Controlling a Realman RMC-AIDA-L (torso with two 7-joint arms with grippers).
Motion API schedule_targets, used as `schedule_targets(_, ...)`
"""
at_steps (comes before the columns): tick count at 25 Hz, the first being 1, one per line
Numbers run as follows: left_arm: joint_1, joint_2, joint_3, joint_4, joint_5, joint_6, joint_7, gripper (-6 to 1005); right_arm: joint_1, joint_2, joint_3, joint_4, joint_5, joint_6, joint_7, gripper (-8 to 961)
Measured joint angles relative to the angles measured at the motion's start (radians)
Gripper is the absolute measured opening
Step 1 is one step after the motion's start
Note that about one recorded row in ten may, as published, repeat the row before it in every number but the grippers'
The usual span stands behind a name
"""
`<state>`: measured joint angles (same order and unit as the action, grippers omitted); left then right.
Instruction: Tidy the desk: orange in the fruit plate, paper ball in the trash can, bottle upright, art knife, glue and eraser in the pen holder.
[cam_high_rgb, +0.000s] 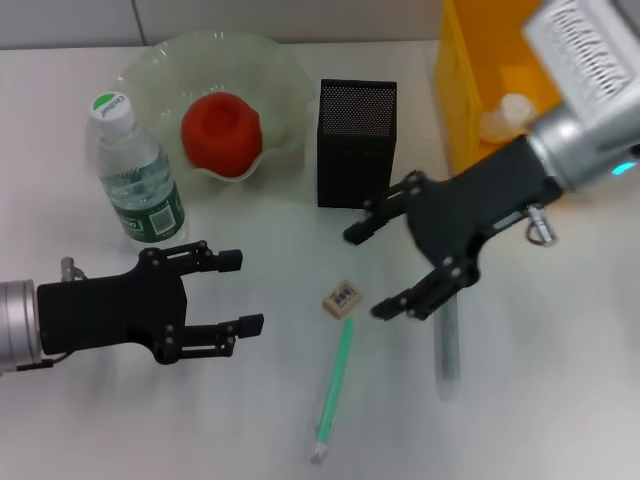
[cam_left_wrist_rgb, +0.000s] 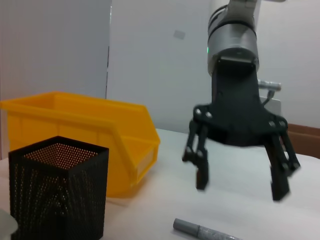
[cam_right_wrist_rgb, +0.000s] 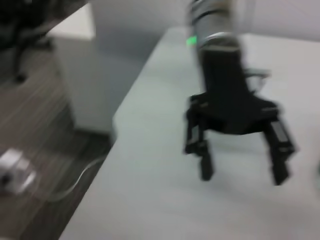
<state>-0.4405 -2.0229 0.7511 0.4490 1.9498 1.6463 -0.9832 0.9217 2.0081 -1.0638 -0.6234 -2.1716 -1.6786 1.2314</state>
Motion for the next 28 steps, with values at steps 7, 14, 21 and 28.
schedule_targets(7, 0.0, 0.017, -0.003, 0.005, -0.002, 0.032, -0.014, 799, 0.123, 0.072, -0.133, -0.014, -0.1, 0.003, -0.07, 825)
schedule_targets(14, 0.014, 0.017, -0.005, 0.014, -0.007, 0.058, -0.014, 798, 0.205, 0.084, -0.353, -0.006, -0.04, 0.055, -0.074, 825)
schedule_targets(21, 0.011, 0.016, 0.003, 0.014, 0.0, 0.055, -0.014, 798, 0.209, 0.084, -0.499, -0.01, 0.028, 0.12, -0.073, 820)
schedule_targets(28, 0.006, 0.017, 0.003, 0.014, 0.014, 0.02, -0.019, 798, 0.203, 0.084, -0.632, -0.004, 0.073, 0.187, -0.074, 809)
